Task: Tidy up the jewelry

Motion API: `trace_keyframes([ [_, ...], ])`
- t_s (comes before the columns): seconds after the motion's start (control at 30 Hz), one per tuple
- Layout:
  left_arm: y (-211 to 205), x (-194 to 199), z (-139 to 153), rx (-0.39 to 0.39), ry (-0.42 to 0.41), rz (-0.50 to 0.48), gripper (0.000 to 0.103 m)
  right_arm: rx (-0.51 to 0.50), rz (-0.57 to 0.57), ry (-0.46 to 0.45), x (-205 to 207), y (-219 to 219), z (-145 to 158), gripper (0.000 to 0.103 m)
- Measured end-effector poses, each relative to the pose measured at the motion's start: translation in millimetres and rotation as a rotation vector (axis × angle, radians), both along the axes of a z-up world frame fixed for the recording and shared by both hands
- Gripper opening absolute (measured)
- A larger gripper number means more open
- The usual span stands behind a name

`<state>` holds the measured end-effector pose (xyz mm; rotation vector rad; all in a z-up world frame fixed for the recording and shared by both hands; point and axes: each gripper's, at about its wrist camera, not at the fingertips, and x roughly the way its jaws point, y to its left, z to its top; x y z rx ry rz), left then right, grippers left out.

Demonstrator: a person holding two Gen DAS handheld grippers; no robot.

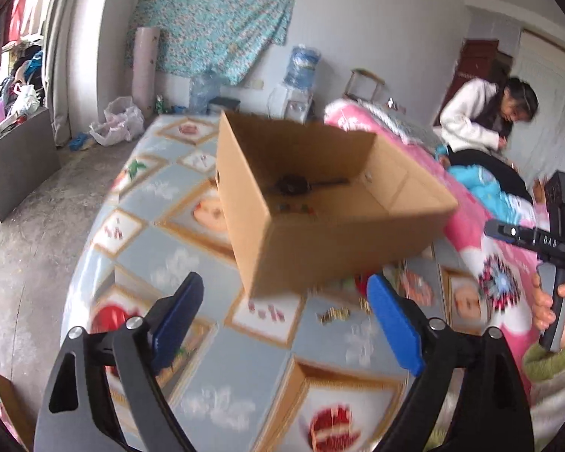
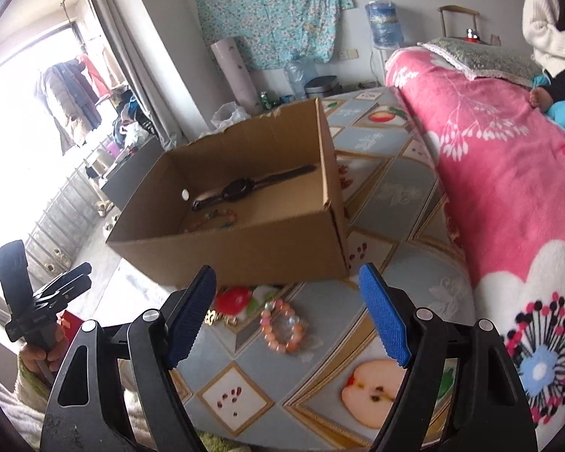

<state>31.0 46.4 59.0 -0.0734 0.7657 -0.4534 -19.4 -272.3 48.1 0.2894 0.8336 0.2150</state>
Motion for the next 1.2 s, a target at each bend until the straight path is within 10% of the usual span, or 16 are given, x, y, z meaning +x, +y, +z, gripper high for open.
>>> trace_keyframes([
  [0.17, -30.1, -10.6, -48.7, 0.107, 0.115, -0.015, 0.091, -0.014, 0.111, 0.078, -6.8, 45.5, -36.6, 0.074],
  [0.4, -54.6, 2.2, -81.7, 0.163, 0.188, 0.004, 0.091, 0.008, 0.241, 0.152, 11.8, 99.5, -67.3, 0.047],
  [0.67, -63.4, -0.8, -90.6, 0.293, 0.131, 0.032, 0.098, -0.023, 0.256, 0.142, 24.7, 116.6, -70.6, 0.038],
  [1.2, -66.6, -0.1, -95.0, 0.296, 0.100, -0.002, 0.099, -0.197, 0.457, 0.101, 58.7, 179.6, -78.5, 0.033],
])
